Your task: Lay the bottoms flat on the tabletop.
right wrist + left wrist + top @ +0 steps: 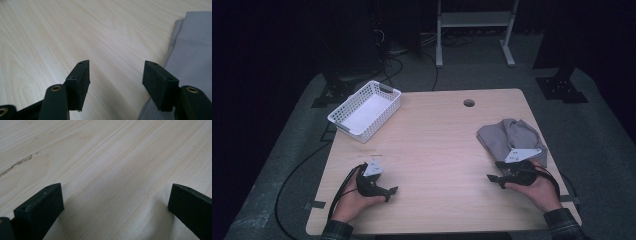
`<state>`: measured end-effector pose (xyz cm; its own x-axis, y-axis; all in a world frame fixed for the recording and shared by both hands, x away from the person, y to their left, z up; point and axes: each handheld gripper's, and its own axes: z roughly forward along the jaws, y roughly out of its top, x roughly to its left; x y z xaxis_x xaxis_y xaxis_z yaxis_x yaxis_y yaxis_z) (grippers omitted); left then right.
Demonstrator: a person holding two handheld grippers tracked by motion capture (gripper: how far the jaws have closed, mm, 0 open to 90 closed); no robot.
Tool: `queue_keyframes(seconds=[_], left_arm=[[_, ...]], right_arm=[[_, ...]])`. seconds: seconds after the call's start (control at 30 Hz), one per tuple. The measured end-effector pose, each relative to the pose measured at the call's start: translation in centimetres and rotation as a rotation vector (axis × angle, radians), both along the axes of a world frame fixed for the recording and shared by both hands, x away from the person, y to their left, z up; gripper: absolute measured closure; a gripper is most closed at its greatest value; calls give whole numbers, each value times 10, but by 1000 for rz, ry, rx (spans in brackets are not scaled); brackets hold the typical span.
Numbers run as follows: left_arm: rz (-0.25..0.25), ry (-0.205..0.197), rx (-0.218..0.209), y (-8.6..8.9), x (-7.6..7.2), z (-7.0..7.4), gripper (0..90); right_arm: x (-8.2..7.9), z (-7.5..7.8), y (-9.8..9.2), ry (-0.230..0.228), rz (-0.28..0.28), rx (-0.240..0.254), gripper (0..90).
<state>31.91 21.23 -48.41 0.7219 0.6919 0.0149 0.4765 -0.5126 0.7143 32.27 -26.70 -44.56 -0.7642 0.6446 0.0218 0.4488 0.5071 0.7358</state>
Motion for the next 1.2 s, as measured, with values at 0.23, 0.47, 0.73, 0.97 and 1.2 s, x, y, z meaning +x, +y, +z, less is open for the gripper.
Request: queue_keyframes(seconds=[0.23, 0.47, 0.73, 0.97, 1.2], left_arm=[[-1, 3, 2, 0, 0, 0, 0], [0, 4, 4, 0, 0, 0, 0], [-2, 3, 4, 0, 1, 0, 0], [-3, 1, 3, 0, 1, 0, 0], [-3, 2, 2, -1, 1, 0, 0]], right_arm=[[8, 12, -2, -22, -10, 15, 362], [19, 23, -10, -44, -38, 37, 355], [30, 31, -20, -55, -67, 40, 348], [41, 40, -35, -73, -117, 56, 342], [54, 44, -61, -91, -198, 40, 330]])
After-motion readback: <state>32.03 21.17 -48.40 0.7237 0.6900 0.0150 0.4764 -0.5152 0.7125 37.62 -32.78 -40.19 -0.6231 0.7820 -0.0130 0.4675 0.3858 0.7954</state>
